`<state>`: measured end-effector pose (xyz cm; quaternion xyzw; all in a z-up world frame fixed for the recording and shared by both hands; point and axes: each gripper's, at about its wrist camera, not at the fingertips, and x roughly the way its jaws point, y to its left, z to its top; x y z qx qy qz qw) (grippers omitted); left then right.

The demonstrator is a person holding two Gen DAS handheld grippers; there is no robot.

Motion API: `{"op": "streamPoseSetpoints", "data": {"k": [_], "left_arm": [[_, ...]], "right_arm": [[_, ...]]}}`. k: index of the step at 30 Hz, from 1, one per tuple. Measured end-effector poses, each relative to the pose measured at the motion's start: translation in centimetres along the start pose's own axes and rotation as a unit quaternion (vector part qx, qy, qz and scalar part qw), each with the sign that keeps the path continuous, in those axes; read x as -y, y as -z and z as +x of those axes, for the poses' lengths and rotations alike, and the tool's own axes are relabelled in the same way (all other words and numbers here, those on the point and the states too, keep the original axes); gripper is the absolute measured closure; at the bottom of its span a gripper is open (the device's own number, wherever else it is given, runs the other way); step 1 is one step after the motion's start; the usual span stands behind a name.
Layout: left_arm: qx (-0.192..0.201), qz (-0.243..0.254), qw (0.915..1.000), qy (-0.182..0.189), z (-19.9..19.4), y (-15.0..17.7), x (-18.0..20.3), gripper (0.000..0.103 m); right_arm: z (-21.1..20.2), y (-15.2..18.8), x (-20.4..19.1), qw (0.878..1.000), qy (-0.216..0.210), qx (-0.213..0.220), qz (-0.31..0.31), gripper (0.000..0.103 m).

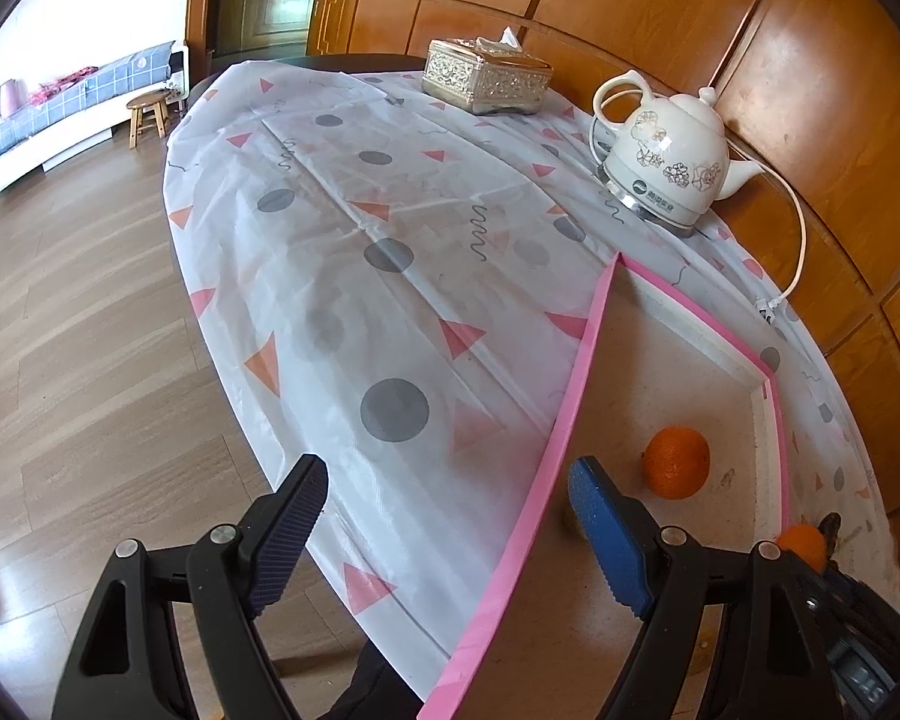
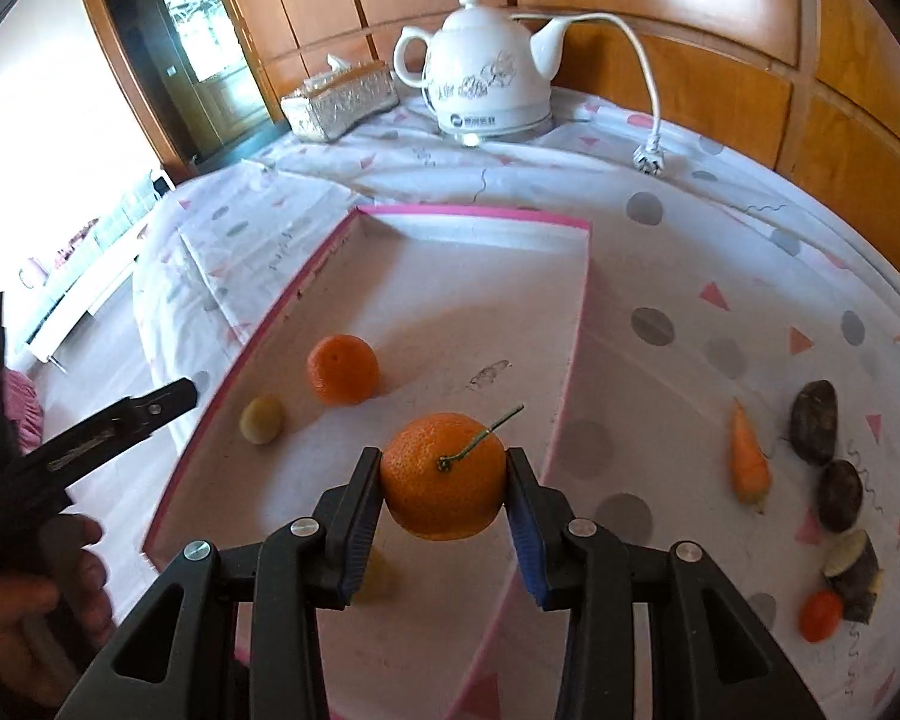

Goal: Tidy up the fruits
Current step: 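Carry the tangerine into the pink tray and open the right gripper, then move the right gripper back toward the remaining produce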

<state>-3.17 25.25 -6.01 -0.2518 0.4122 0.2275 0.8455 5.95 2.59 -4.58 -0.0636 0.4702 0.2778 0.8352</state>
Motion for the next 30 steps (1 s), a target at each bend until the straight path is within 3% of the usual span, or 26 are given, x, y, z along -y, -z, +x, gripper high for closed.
{"op": "streamPoseSetpoints", "data": {"k": [6, 8, 10, 17, 26, 28, 30], "left_arm": [[-0.004, 0.000, 1.0000, 0.000, 0.2, 0.1, 0.0, 0.020], [-0.004, 0.002, 1.0000, 0.000, 0.1, 0.1, 0.0, 0.020], [-0.003, 0.004, 1.0000, 0.002, 0.1, 0.1, 0.1, 0.020], [0.003, 0.012, 0.9999, 0.008, -0.5, 0.2, 0.7, 0.020], [0.019, 0.043, 0.9986, 0.023, -1.4, 0.6, 2.3, 0.019], [0.016, 0.050, 0.9983, 0.026, -1.4, 0.8, 2.9, 0.019], [0.011, 0.056, 0.9980, 0.028, -1.4, 1.0, 3.4, 0.019]], "right_arm": [[1.1, 0.2, -0.1, 1.000, 0.004, -0.001, 0.009, 0.061], [0.8, 0.2, 0.0, 1.000, 0.002, 0.005, 0.012, 0.056], [0.2, 0.3, 0.2, 1.000, -0.003, 0.014, 0.018, 0.050], [-4.0, 2.2, 2.1, 0.998, 0.008, 0.055, 0.030, 0.050], [-10.4, 9.4, 9.4, 0.986, 0.114, 0.077, 0.098, 0.050], [-11.6, 11.3, 11.3, 0.977, 0.154, 0.084, 0.124, 0.050], [-12.6, 13.3, 13.7, 0.959, 0.210, 0.091, 0.167, 0.050]]}}
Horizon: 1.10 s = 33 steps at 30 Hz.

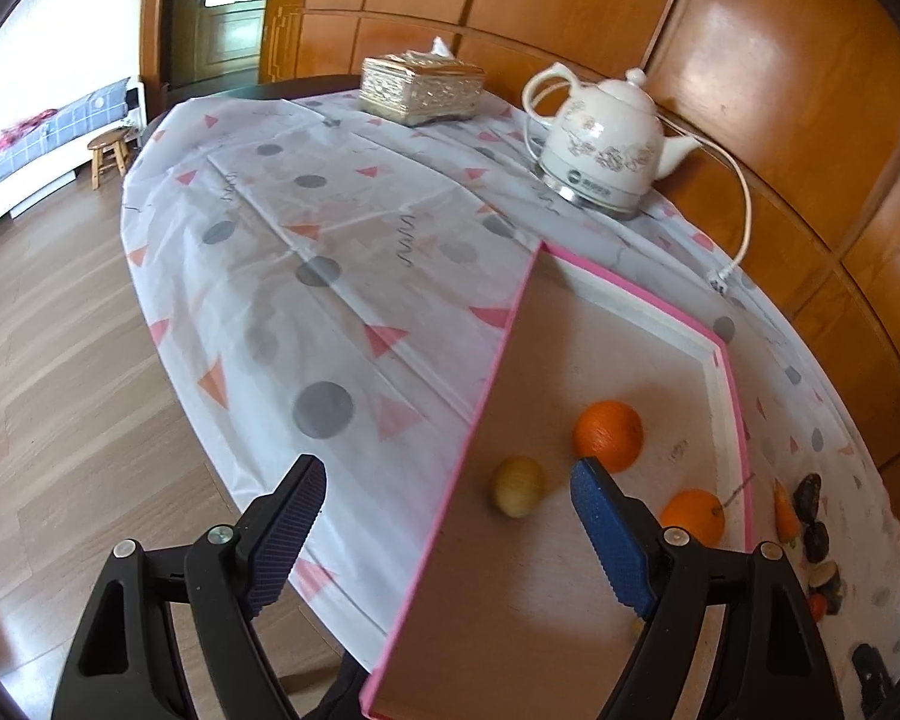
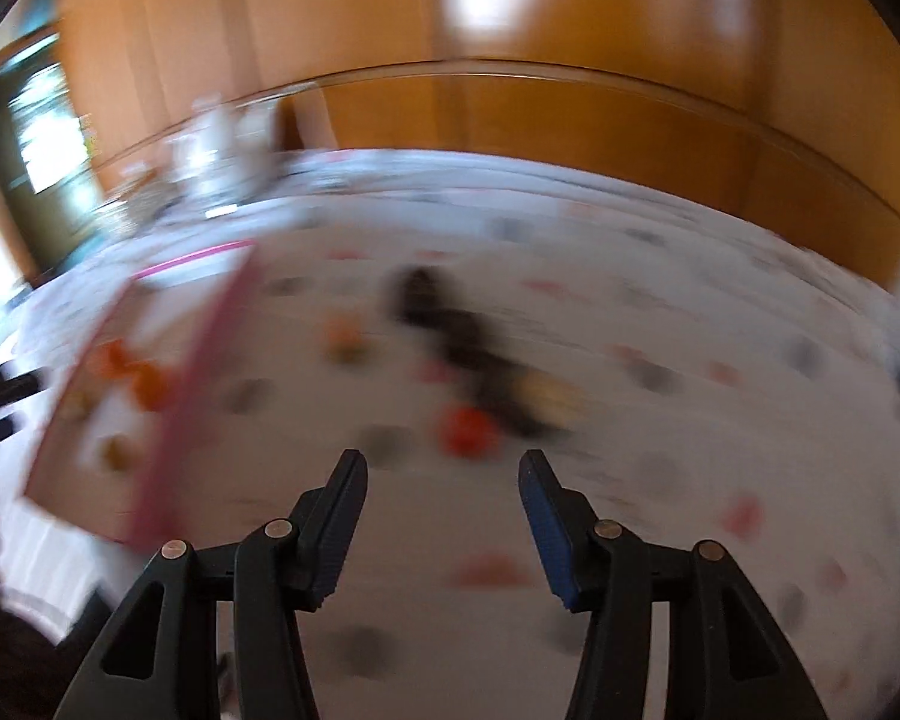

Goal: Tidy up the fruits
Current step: 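Move the right gripper back toward the remaining produce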

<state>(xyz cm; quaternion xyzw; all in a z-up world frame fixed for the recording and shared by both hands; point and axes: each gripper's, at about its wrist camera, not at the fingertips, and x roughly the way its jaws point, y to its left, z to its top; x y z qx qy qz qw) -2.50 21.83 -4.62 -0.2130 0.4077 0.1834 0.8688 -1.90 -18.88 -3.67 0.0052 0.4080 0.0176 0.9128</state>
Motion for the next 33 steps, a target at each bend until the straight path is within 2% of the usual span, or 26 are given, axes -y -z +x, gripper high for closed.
{"op": "streamPoseSetpoints", "data": {"k": [2, 3, 5, 9, 11, 12, 13, 14, 16, 19, 30, 33], "left_arm": [[-0.003, 0.012, 0.9999, -0.001, 0.0, 0.3, 0.7, 0.019], [-0.005, 0.015, 0.9999, -0.001, 0.1, 0.4, 1.0, 0.019], [-0.008, 0.027, 0.9996, 0.002, 0.0, 0.6, 1.7, 0.019], [-0.002, 0.047, 0.9989, 0.000, -0.4, 0.9, 3.0, 0.019], [-0.006, 0.052, 0.9986, 0.000, -0.3, 1.0, 3.4, 0.019], [-0.008, 0.057, 0.9984, -0.001, -0.2, 1.1, 3.7, 0.019], [-0.011, 0.063, 0.9980, -0.003, 0.0, 1.2, 4.1, 0.019], [-0.014, 0.067, 0.9977, -0.002, 0.1, 1.3, 4.3, 0.019], [-0.015, 0.073, 0.9972, 0.000, 0.1, 1.4, 4.8, 0.019], [-0.013, 0.083, 0.9965, 0.001, 0.1, 1.6, 5.4, 0.019], [-0.003, 0.084, 0.9965, 0.007, -0.2, 1.4, 5.4, 0.019], [-0.005, 0.083, 0.9965, 0.010, 0.0, 1.3, 5.4, 0.019]], "right_arm": [[0.1, 0.8, 3.9, 0.994, 0.079, 0.008, 0.074, 0.050], [0.3, 1.1, 5.4, 0.989, 0.103, 0.010, 0.103, 0.050], [1.3, 1.6, 9.2, 0.972, 0.159, 0.001, 0.175, 0.050], [4.2, 2.2, 14.4, 0.943, 0.207, -0.029, 0.257, 0.050], [5.5, 1.8, 15.3, 0.939, 0.216, -0.031, 0.267, 0.049], [5.9, 1.4, 15.1, 0.938, 0.227, -0.025, 0.262, 0.048], [6.4, 0.9, 15.0, 0.938, 0.228, -0.022, 0.261, 0.043], [7.0, 0.6, 14.9, 0.937, 0.228, -0.021, 0.265, 0.032], [8.0, -0.2, 14.4, 0.934, 0.235, -0.028, 0.268, 0.018], [9.0, -0.7, 14.4, 0.933, 0.236, -0.035, 0.269, 0.010], [8.7, -0.8, 13.3, 0.946, 0.201, -0.028, 0.251, 0.012], [8.3, -0.6, 12.5, 0.952, 0.191, -0.026, 0.237, 0.016]]}}
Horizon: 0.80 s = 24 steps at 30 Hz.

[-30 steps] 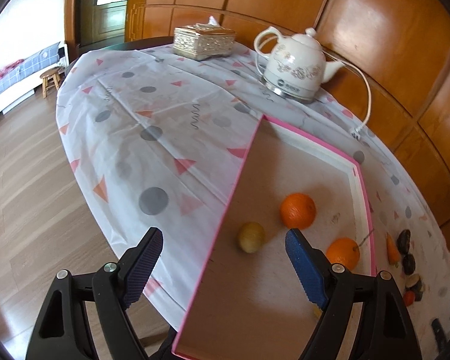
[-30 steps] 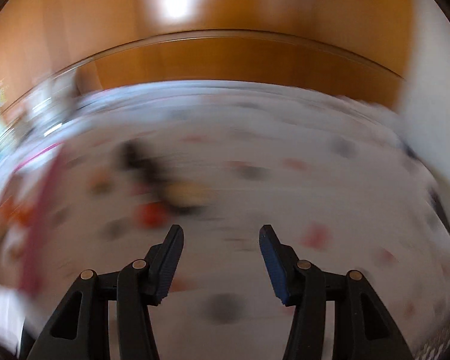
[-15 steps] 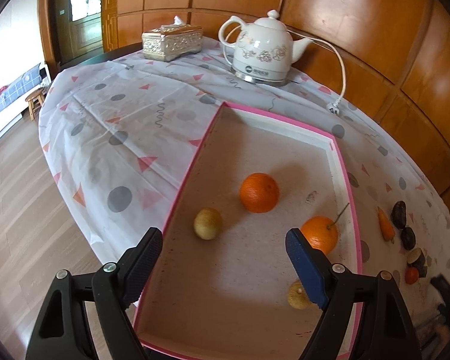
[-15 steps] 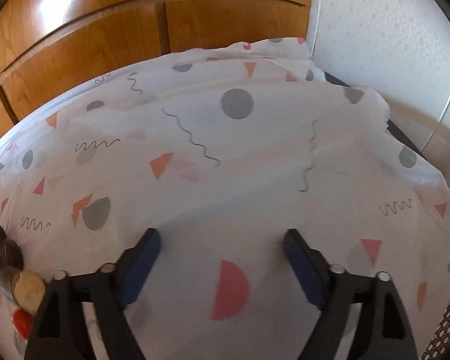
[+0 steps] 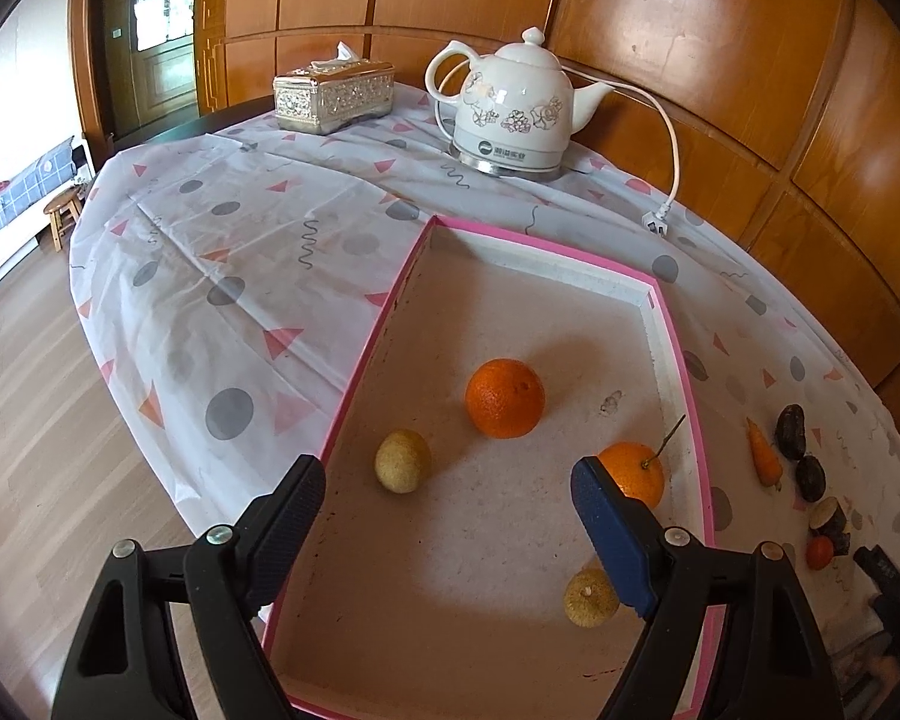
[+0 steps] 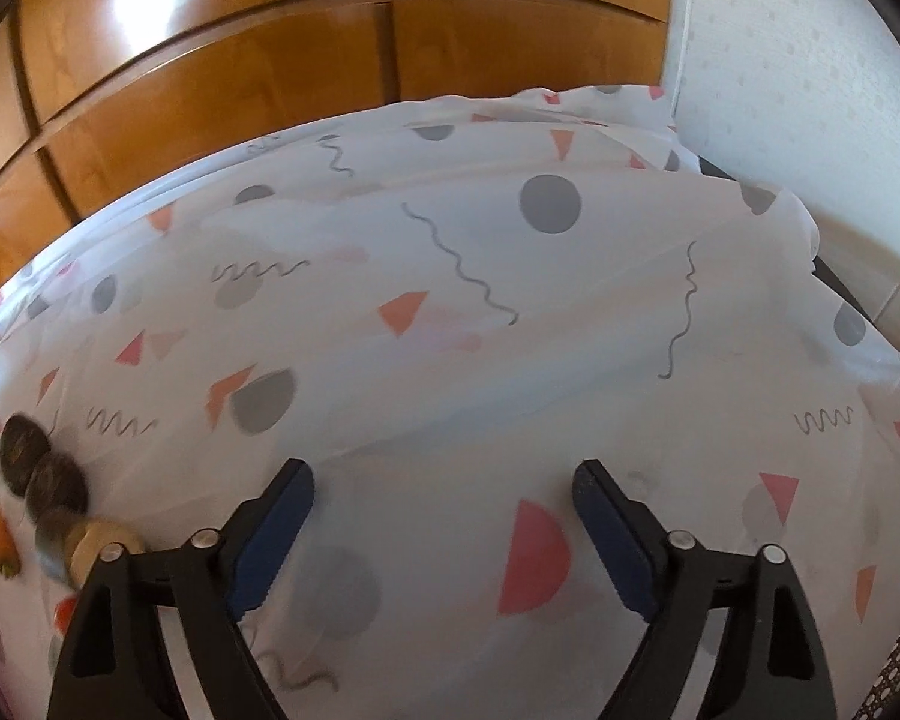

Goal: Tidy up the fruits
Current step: 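Move the right gripper back toward the remaining produce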

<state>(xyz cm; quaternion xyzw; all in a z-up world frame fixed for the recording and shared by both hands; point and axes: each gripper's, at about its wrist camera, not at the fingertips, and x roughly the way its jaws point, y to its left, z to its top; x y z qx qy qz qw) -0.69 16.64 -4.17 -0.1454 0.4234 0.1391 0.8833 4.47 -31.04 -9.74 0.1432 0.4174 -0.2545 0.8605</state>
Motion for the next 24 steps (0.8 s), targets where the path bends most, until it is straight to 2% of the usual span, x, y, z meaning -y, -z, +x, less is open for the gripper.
{"op": "streamPoseSetpoints", "data": {"k": [7, 10, 17, 21, 24], "left_arm": [[-0.001, -0.007, 0.9999, 0.008, 0.1, -0.1, -0.3, 0.019], [0.003, -0.009, 0.9999, 0.013, -0.2, -0.1, -0.4, 0.018], [0.002, -0.020, 0.9997, 0.015, -0.3, -0.1, -1.1, 0.018], [0.005, -0.021, 0.9996, 0.018, -0.4, -0.1, -1.2, 0.018], [0.007, -0.023, 0.9995, 0.018, -0.6, -0.1, -1.3, 0.018]], "right_arm": [[-0.8, 0.8, -0.4, 1.000, -0.018, -0.002, -0.019, 0.016], [-1.3, 0.7, -0.9, 0.999, -0.033, 0.001, -0.032, 0.021], [-3.9, 0.4, -3.2, 0.987, -0.117, 0.009, -0.108, 0.033], [-4.3, 0.3, -4.0, 0.982, -0.136, 0.003, -0.133, 0.035], [-4.4, 0.4, -4.4, 0.977, -0.154, -0.008, -0.149, 0.040]]}}
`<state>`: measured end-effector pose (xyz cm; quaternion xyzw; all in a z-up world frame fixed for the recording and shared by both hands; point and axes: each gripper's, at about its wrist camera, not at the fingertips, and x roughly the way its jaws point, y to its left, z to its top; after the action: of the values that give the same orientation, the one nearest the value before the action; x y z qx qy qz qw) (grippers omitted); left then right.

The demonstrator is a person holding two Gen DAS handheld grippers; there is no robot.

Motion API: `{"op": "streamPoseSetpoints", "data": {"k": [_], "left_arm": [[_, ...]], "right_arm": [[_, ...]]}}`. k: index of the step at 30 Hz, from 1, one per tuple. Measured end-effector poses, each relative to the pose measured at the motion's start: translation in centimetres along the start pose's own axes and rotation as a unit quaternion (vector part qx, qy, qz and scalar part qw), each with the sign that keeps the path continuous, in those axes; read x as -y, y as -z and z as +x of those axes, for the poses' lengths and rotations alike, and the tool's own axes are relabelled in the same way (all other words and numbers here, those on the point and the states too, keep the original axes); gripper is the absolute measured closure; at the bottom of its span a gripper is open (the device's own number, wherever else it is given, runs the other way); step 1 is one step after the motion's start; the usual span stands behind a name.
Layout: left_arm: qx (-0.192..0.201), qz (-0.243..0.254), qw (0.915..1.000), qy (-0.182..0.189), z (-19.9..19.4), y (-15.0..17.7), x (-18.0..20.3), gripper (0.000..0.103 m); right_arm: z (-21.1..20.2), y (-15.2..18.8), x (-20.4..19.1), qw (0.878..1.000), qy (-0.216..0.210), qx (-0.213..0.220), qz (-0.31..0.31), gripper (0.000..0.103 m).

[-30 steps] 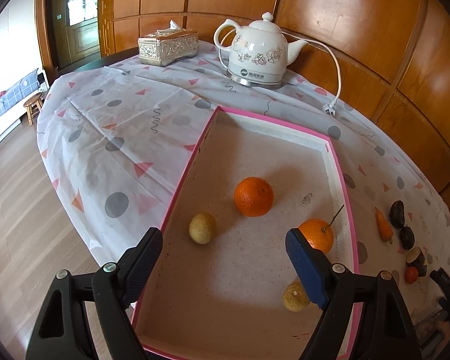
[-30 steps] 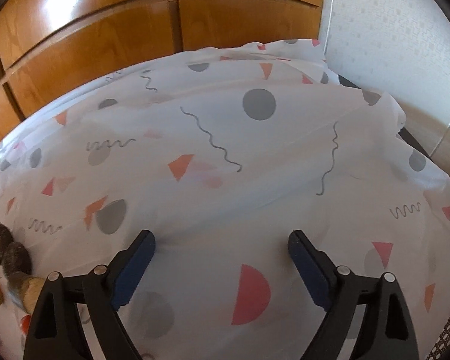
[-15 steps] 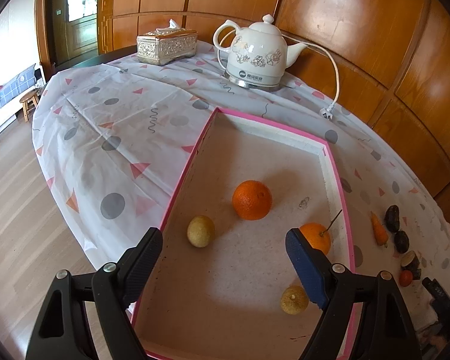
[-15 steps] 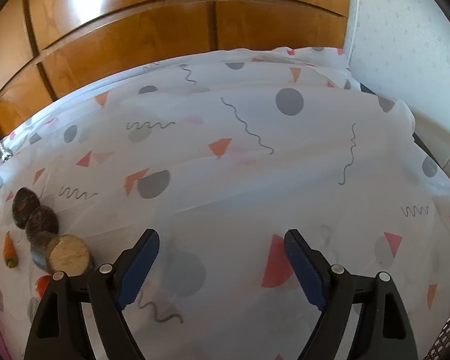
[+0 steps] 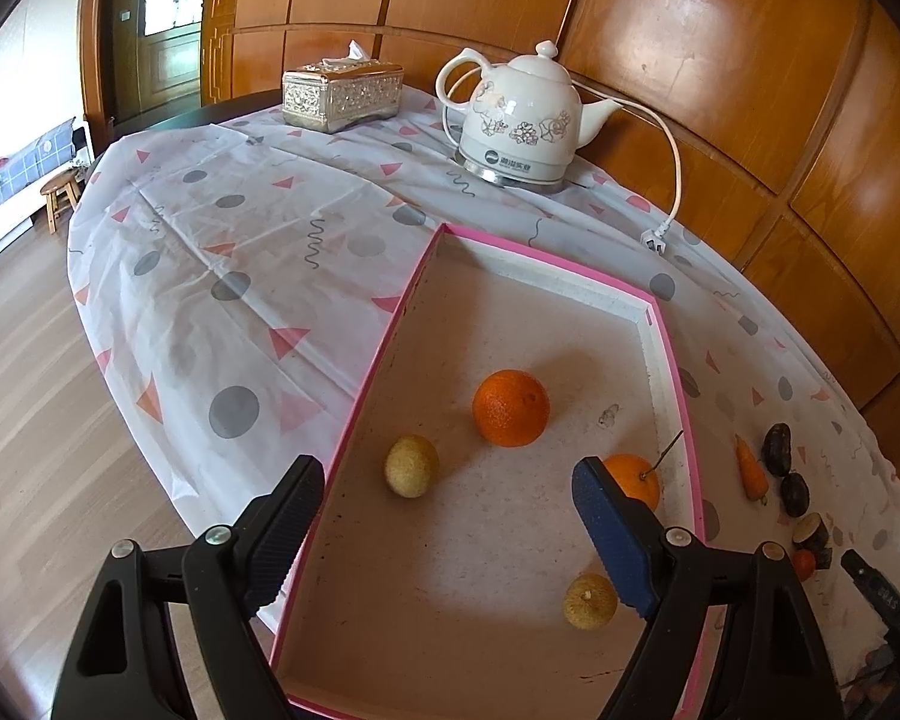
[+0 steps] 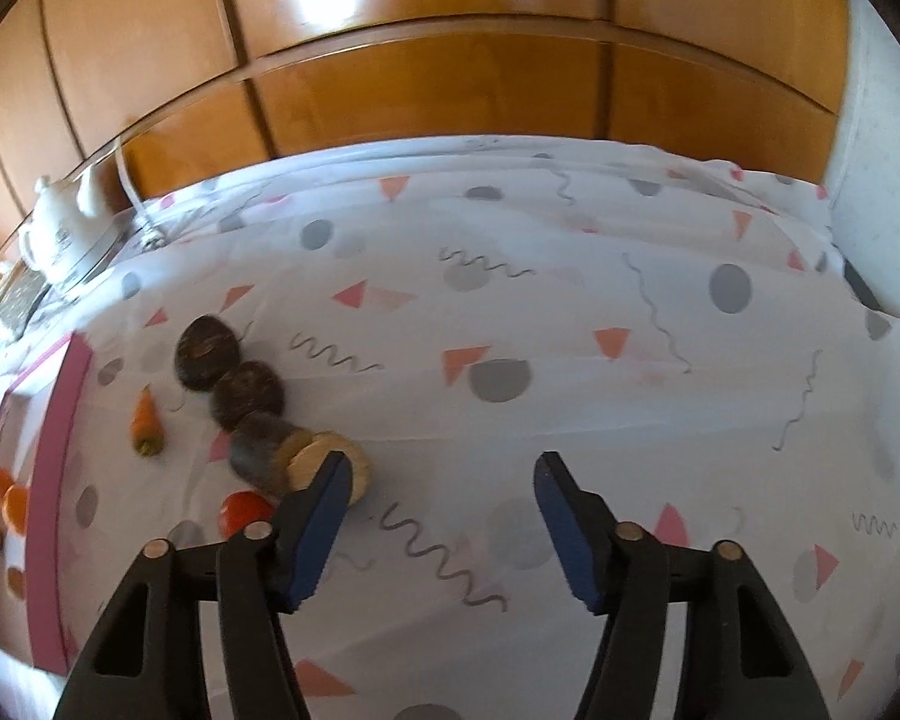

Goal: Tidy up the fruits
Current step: 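Move the right gripper back toward the remaining produce, then grasp the orange carrot on the cloth with the left gripper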

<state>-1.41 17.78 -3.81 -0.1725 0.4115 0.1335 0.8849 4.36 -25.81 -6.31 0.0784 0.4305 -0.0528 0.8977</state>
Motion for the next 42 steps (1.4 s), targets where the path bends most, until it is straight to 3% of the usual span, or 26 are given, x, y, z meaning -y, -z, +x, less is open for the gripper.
{"op": "streamPoseSetpoints", "data": {"k": [5, 12, 22, 25, 28, 32, 38, 42], "left_arm": [[-0.002, -0.008, 1.0000, -0.003, 0.0, -0.1, -0.4, 0.018], [0.005, -0.009, 0.9999, 0.000, -0.5, -0.4, -0.4, 0.018], [0.001, 0.012, 0.9997, 0.020, -0.9, -0.8, 1.2, 0.017], [-0.001, 0.019, 0.9997, 0.015, -0.8, -0.9, 1.6, 0.017], [-0.003, 0.019, 0.9997, 0.014, -0.7, -1.2, 2.1, 0.017], [0.000, 0.050, 0.9979, 0.041, -0.8, -1.9, 5.0, 0.019], [-0.014, 0.120, 0.9887, 0.089, -0.1, -1.8, 11.0, 0.030], [-0.043, 0.163, 0.9786, 0.118, 1.7, -1.2, 15.3, 0.041]], "right_arm": [[-0.4, 0.0, -1.9, 0.997, -0.040, -0.016, -0.059, 0.043], [0.1, -0.6, -3.1, 0.990, -0.061, -0.049, -0.117, 0.043], [0.9, -1.3, -3.4, 0.976, -0.057, -0.079, -0.195, 0.044], [1.7, -2.3, -0.6, 0.989, -0.014, -0.070, -0.132, 0.045], [3.0, -2.9, 5.7, 0.994, 0.067, -0.087, 0.019, 0.045], [2.2, -3.2, 11.8, 0.978, 0.107, -0.072, 0.164, 0.045], [-0.4, -3.1, 15.9, 0.955, 0.150, -0.021, 0.257, 0.045], [-0.5, -2.5, 18.3, 0.935, 0.159, -0.025, 0.317, 0.045]]}}
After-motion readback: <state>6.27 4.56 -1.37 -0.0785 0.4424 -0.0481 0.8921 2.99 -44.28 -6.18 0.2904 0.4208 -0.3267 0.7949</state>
